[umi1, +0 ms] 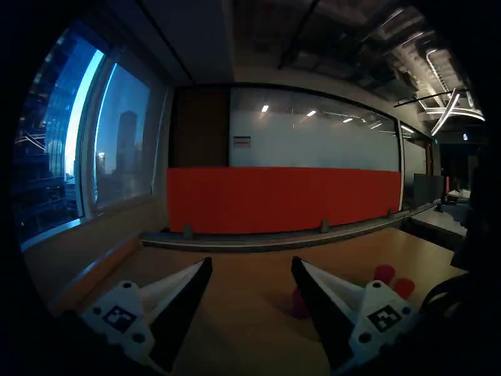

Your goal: Pour water

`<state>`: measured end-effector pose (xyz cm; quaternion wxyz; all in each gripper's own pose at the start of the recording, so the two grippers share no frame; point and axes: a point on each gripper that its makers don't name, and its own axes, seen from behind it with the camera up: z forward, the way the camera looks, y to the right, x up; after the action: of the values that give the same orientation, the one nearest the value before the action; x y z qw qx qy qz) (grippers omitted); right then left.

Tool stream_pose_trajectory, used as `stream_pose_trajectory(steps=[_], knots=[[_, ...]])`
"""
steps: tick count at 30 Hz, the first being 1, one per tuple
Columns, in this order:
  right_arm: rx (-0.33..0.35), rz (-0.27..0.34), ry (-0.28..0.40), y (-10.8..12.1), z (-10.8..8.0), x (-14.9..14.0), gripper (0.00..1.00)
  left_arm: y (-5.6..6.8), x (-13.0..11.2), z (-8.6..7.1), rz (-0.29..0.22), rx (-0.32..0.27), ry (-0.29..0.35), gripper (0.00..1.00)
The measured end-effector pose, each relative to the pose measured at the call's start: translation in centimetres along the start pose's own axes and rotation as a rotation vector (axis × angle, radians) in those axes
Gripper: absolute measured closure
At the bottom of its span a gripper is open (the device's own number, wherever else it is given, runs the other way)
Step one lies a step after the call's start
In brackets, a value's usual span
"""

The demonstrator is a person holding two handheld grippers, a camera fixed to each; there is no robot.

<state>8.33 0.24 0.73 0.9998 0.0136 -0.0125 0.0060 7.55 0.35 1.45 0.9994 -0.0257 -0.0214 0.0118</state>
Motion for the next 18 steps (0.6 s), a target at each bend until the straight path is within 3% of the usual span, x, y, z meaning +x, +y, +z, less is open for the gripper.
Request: stream_pose_trajectory(steps=[11, 18], knots=[[0.009, -0.016, 0.019, 0.1, 0.2, 5.4, 0.01, 0.9, 5.2, 0.4, -0.003, -0.063, 0.004, 0.06], [0.053, -0.025, 0.011, -0.9, 0.1, 5.8, 0.01, 1.9, 6.3, 0.4, -0.004, -0.118, 0.001, 0.06]])
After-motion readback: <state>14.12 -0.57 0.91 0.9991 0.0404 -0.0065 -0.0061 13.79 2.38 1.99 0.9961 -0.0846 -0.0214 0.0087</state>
